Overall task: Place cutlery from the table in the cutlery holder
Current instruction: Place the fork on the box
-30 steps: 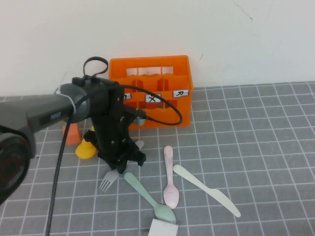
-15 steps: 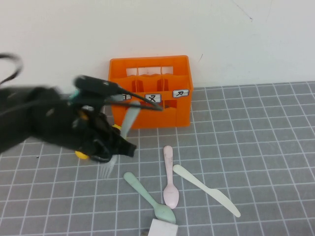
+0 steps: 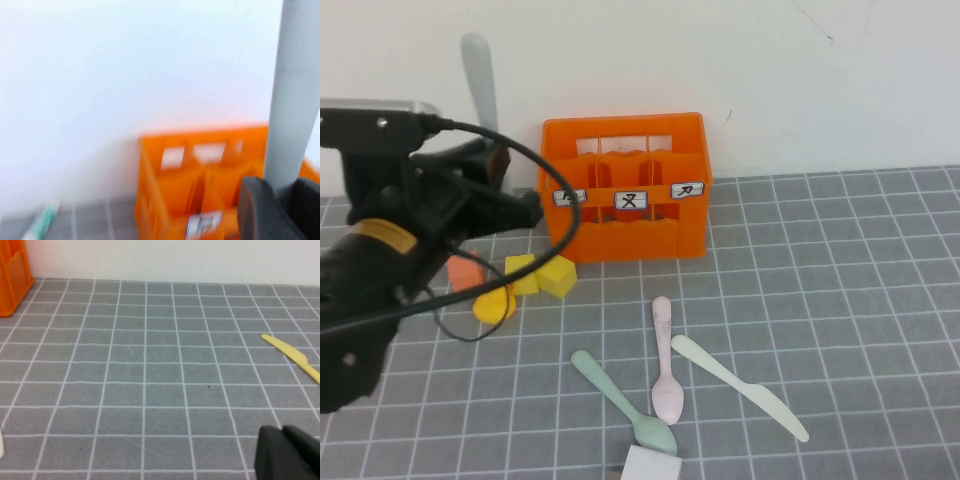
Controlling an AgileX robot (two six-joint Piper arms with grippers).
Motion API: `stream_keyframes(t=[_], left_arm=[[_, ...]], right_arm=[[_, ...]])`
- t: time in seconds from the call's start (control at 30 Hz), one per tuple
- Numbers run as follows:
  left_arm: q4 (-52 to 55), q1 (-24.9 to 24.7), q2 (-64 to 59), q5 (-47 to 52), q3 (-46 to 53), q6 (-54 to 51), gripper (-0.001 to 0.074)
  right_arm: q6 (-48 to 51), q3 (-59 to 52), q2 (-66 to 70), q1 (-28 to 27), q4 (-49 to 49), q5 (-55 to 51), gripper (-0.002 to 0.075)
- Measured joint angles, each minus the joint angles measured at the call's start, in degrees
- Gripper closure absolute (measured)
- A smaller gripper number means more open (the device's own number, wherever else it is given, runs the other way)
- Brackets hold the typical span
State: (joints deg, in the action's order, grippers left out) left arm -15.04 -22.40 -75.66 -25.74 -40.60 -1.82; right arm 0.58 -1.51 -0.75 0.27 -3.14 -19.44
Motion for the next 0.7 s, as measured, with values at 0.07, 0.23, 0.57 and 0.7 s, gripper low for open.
stream_keyframes(t=[0.07,0.23,0.57,0.7], left_arm=[[6.2,0.0,-3.0,-7.4,0.0,4.7,0.0643],[17.7,0.0,-13.1,-27.9,-0.9,10.6,0.0643],[20.1,0.0,-32.6,-34.7,-13.0,14.6,0.0643],[20.1,0.0,-38.1,-33.0,-19.9,14.6,0.0643]], right_arm=[[0.0,0.0,0.0,0.0,0.0,0.0,0.0729],[0.0,0.0,0.0,0.0,0.0,0.0,0.0729],[0.0,0.0,0.0,0.0,0.0,0.0,0.0729],[0.0,0.0,0.0,0.0,0.0,0.0,0.0729]])
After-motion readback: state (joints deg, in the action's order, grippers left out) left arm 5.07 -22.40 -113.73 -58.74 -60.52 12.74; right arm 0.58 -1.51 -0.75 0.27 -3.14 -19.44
